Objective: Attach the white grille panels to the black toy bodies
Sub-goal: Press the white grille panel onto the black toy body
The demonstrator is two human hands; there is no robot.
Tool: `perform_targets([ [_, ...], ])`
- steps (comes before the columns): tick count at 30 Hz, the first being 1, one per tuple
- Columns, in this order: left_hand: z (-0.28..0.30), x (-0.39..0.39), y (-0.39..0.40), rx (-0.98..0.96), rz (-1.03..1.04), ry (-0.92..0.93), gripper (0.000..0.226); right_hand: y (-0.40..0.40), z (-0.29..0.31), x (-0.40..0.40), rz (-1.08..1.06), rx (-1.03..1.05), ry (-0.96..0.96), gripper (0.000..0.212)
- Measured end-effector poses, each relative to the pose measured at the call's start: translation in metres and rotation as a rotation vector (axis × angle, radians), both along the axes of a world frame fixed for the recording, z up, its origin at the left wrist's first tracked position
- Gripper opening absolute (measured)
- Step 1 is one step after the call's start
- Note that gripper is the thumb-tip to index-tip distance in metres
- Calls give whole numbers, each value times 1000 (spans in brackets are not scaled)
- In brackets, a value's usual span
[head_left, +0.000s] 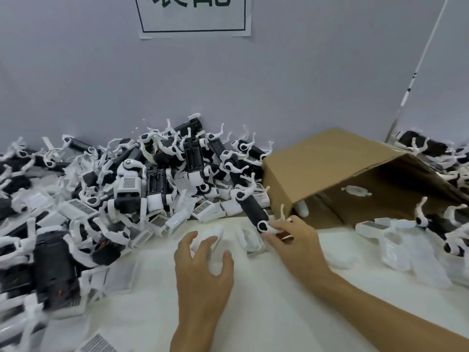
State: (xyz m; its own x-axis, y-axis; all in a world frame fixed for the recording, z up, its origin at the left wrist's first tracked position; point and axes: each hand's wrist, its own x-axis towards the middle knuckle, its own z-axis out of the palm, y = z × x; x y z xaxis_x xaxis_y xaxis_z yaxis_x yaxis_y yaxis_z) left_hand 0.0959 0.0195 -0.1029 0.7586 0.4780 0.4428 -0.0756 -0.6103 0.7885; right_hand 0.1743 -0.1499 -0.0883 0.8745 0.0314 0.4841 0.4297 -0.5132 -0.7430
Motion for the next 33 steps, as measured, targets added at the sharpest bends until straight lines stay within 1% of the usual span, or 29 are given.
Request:
perform_targets([
  [2,1,0,-3,56,14,-110,23,-2,17,-17,99,402,177,11],
  [3,3,-1,-5,103,11,-190,21,-3,25,-27,192,595,267,14],
  [4,5,-3,-7,155,6,-277,27,-4,32,-37,295,758,347,23],
  [6,10,-7,-10,220,-54,-422,46,-6,37,-58,515,1021,524,35],
  [7,11,-9,-12,209,-128,-453,53,-7,37,-69,611,1128,642,43],
  [8,11,-12,-14,160,-211,-448,56,-6,37,-77,681,1222,772,53],
  [9,13,-16,-16,64,-286,-409,52,-9,31,-84,706,1267,878,58],
  [10,15,-21,-19,-74,-344,-328,45,-7,29,-87,698,1241,962,55],
  [12,15,-29,-27,-400,-411,-130,44,-6,20,-89,567,1072,1008,31],
  [13,16,-31,-31,-552,-433,-75,43,-8,14,-86,457,978,960,28],
  [14,17,-31,-33,-659,-477,-70,44,-11,8,-84,332,889,879,33],
  [15,18,-29,-36,-724,-533,-84,46,-14,6,-83,280,804,773,35],
  [17,22,-26,-40,-867,-633,-111,43,-20,9,-88,294,676,563,27],
  [18,22,-25,-41,-919,-672,-119,40,-23,11,-91,332,642,508,21],
  [19,24,-25,-43,-938,-682,-115,37,-28,13,-95,379,590,487,21],
  [21,26,-26,-45,-919,-678,-102,30,-27,15,-99,442,443,483,42],
  [22,26,-26,-45,-930,-672,-85,32,-26,15,-100,433,404,510,51],
  [23,28,-26,-45,-960,-652,-57,37,-24,16,-101,413,398,525,55],
  [25,29,-26,-45,-978,-621,-40,44,-22,17,-103,400,400,500,48],
  [27,29,-25,-46,-940,-602,-60,44,-25,18,-104,374,397,456,46],
  [30,31,-27,-51,-906,-598,-20,45,-25,15,-103,284,380,412,59],
  [33,32,-30,-56,-898,-617,43,40,-21,13,-106,302,399,458,67],
])
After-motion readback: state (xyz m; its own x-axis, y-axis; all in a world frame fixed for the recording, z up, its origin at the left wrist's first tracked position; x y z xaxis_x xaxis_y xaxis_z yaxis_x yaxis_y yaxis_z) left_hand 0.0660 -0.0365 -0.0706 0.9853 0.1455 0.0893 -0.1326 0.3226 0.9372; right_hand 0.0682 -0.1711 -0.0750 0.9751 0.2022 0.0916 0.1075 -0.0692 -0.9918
